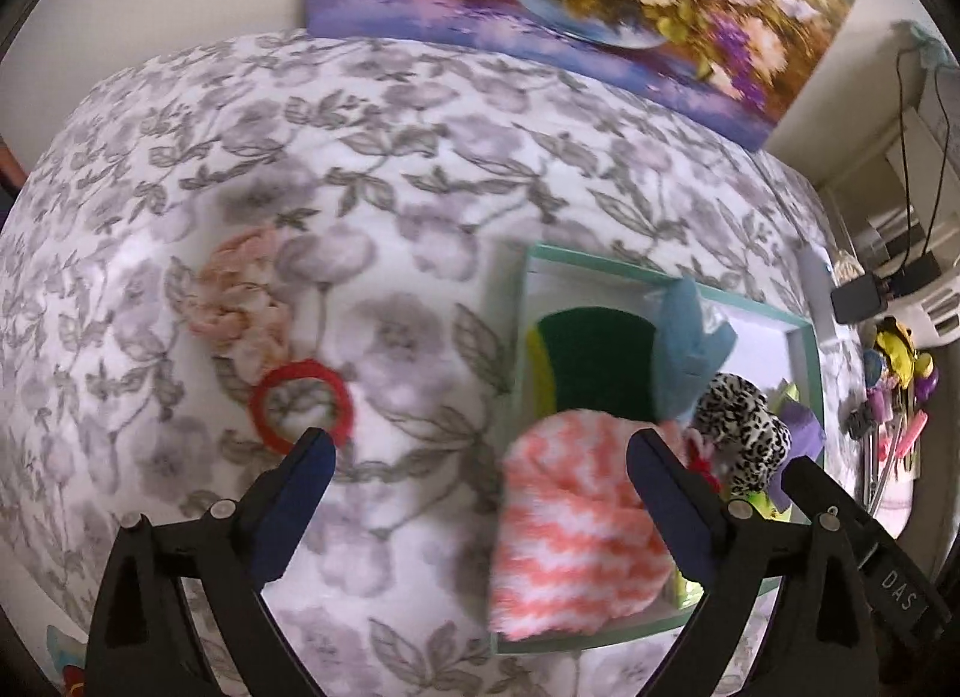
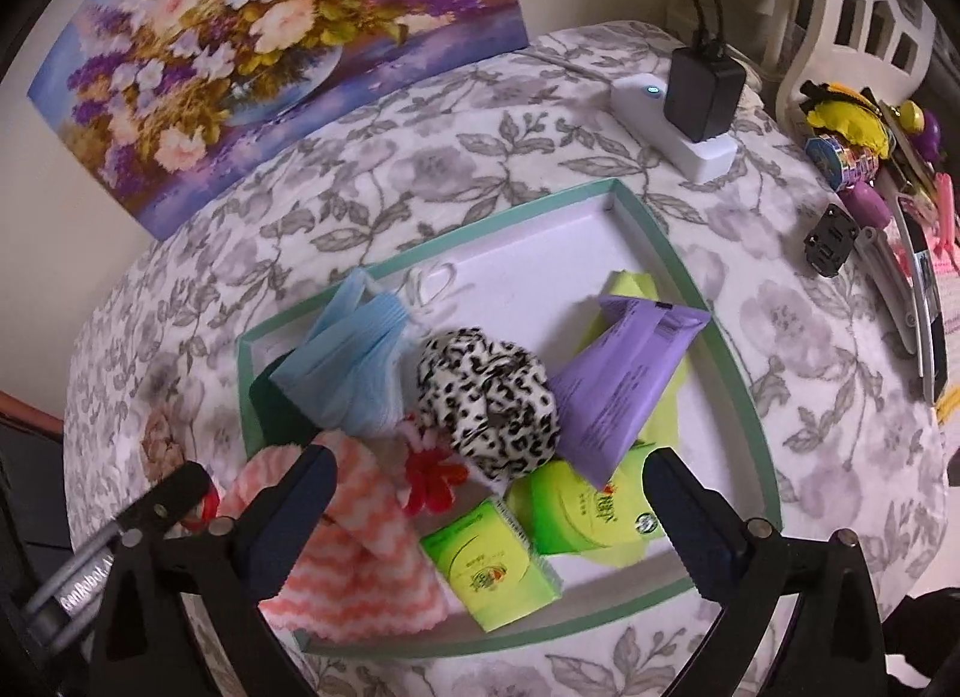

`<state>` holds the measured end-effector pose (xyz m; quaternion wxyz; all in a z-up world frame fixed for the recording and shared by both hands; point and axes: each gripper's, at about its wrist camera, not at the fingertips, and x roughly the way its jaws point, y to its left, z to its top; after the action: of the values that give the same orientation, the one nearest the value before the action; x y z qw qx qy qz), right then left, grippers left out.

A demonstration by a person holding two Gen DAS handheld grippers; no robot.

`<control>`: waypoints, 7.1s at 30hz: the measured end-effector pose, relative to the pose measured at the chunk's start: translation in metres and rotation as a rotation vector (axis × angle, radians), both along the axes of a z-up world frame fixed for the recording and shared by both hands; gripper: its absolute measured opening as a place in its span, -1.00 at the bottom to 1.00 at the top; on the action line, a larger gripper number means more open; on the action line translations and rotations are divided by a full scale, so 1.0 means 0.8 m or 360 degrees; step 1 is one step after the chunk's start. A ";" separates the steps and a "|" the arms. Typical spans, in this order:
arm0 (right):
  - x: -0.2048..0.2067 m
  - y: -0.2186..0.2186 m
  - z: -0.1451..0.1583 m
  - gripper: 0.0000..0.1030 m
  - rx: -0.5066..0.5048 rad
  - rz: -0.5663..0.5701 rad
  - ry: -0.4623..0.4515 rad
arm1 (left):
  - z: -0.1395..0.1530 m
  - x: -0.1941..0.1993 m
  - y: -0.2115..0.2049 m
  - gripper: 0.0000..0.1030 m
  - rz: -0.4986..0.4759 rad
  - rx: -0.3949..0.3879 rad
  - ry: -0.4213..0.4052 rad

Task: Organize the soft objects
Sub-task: 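Release the two scrunchies into the tray with both tools, then move both open tools back over the pink scrunchie and red hair tie, then grasp the pink floral scrunchie with the left tool while the right tool grasps the red hair tie, then carry the pink scrunchie and red hair tie over the tray with both tools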

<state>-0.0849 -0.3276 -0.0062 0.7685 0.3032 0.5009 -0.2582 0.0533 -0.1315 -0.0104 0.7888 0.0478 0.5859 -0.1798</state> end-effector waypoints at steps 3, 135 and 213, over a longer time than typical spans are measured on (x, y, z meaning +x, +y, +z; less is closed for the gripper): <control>0.006 0.009 0.002 1.00 -0.0002 0.0012 -0.0002 | 0.005 0.009 0.017 0.90 0.0040 0.0000 -0.0023; 0.207 0.204 -0.094 0.17 0.0105 0.0594 0.0133 | -0.107 0.146 0.087 -0.43 0.0238 0.0023 0.0223; -0.018 0.007 0.004 0.17 -0.0041 -0.0019 0.0059 | 0.027 -0.065 -0.038 -0.66 -0.0296 -0.0077 -0.0114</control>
<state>-0.0995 -0.3221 -0.0032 0.7614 0.2915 0.5097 -0.2749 0.0012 -0.1616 0.0114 0.7901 0.0893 0.5457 -0.2646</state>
